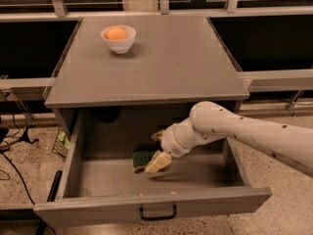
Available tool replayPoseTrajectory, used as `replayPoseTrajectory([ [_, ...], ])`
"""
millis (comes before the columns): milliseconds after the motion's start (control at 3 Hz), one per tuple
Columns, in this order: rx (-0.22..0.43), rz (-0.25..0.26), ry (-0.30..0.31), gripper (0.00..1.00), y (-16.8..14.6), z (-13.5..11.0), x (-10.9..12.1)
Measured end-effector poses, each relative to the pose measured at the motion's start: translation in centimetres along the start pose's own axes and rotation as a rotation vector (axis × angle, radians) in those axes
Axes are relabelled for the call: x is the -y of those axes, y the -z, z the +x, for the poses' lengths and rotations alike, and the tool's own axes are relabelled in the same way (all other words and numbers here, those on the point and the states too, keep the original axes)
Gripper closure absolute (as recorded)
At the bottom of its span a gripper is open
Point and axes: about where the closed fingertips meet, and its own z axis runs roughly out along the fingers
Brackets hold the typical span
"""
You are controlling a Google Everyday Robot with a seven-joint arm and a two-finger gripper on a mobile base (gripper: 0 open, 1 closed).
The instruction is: Pick sponge from top drawer and place on counter
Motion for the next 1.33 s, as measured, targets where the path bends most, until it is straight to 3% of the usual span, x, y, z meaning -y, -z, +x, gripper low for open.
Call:
replayPoseTrajectory([
  [333,-0.017,0.014,0.016,0.33,-0.45,0.37,-0.44],
  [1333,-0.034,0.016,0.026,0.98,-0.94,0.56,-0.76],
])
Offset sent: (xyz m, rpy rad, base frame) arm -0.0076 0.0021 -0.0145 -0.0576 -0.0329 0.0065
